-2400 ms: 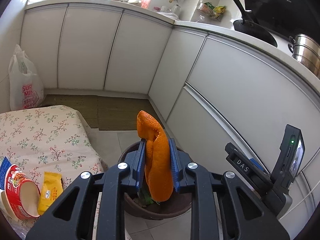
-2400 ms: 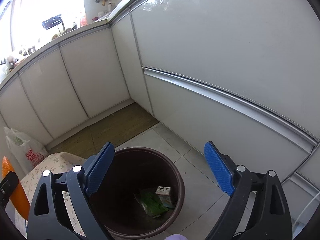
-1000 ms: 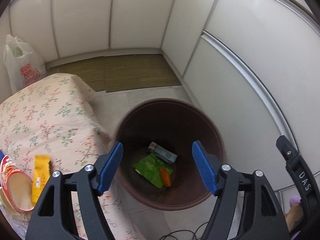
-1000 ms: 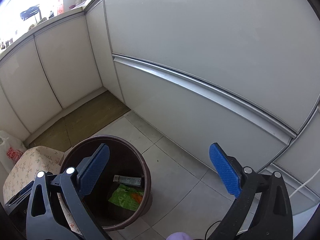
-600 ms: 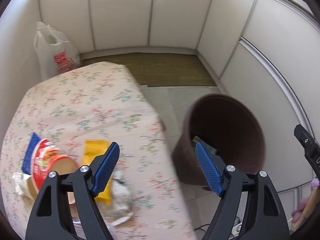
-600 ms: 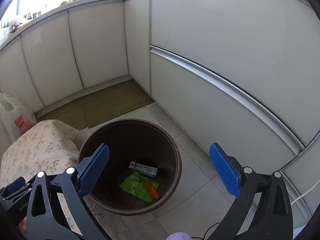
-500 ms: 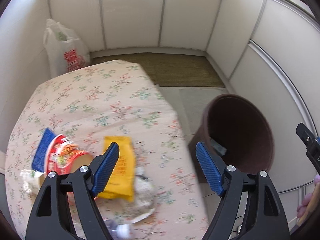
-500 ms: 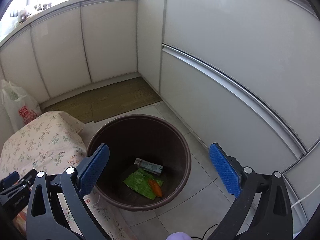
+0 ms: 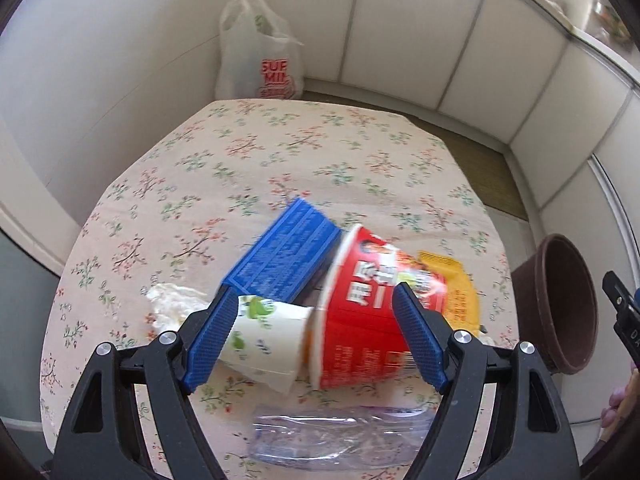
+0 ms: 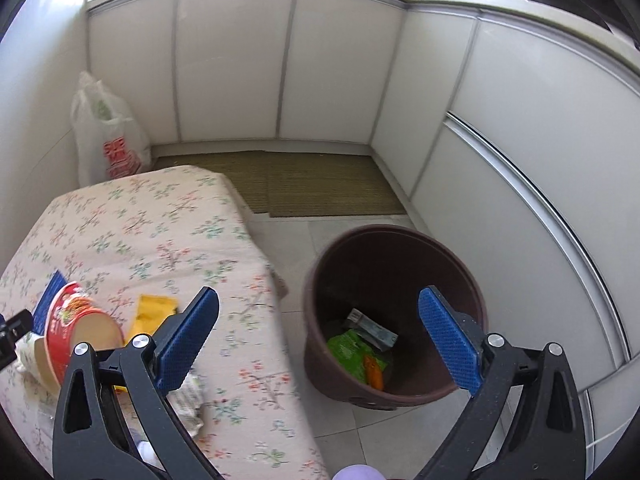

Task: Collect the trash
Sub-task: 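Move both grippers back over the table toward the remaining trash, then grasp the white crumpled tissue with the left gripper and lift it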

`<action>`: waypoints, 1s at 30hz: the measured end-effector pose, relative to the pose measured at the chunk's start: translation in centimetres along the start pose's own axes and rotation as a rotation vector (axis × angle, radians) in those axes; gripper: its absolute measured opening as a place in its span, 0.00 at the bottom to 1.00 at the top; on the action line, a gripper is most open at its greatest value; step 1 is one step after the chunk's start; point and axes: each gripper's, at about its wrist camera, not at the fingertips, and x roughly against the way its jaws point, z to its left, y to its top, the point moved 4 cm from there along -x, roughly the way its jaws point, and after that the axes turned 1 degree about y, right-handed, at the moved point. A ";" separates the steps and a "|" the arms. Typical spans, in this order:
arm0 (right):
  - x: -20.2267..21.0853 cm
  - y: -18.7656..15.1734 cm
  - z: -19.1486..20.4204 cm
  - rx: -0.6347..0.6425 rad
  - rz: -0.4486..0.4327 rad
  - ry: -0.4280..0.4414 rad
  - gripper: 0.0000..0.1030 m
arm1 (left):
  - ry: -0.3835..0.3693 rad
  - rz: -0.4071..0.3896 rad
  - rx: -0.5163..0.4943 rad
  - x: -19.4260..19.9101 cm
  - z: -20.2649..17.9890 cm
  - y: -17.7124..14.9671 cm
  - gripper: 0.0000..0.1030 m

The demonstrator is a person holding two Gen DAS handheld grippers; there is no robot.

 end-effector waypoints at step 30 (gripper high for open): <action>-0.5 0.7 20.5 0.236 0.064 0.239 0.93 | -0.159 0.187 0.350 -7.6 12.2 -3.2 0.22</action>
